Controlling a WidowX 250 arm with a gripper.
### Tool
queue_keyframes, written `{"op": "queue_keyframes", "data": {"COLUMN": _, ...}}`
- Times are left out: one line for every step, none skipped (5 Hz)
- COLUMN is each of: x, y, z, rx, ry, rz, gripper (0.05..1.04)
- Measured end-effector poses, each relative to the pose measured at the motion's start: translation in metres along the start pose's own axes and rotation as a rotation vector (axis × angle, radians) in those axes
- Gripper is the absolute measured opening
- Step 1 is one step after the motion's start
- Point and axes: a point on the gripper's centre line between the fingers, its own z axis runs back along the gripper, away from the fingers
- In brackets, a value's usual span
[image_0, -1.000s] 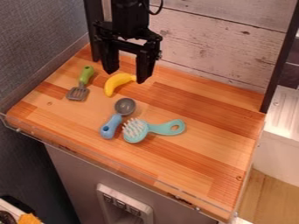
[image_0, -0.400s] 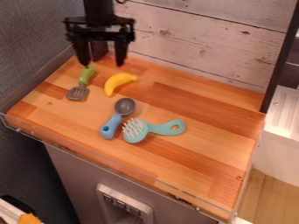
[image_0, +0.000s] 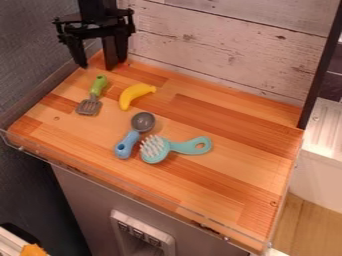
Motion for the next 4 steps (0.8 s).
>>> {"op": "queue_keyframes", "data": {"x": 0.018, "y": -0.001, "z": 0.001, "rx": -0.013, "ry": -0.003, "rz": -0.083, "gripper": 0.999}}
{"op": "queue_keyframes", "data": {"x": 0.029, "y": -0.005, "z": 0.003, "rx": -0.025, "ry": -0.009, "rz": -0.246, "gripper": 0.999}}
{"op": "queue_keyframes", "data": {"x": 0.033, "y": -0.006, "z": -0.009, "rx": -0.024, "ry": -0.003, "rz": -0.387, "gripper": 0.997}}
{"op": "queue_keyframes", "data": {"x": 0.037, "y": -0.005, "z": -0.030, "rx": -0.012, "ry": -0.010, "rz": -0.434, "gripper": 0.995}}
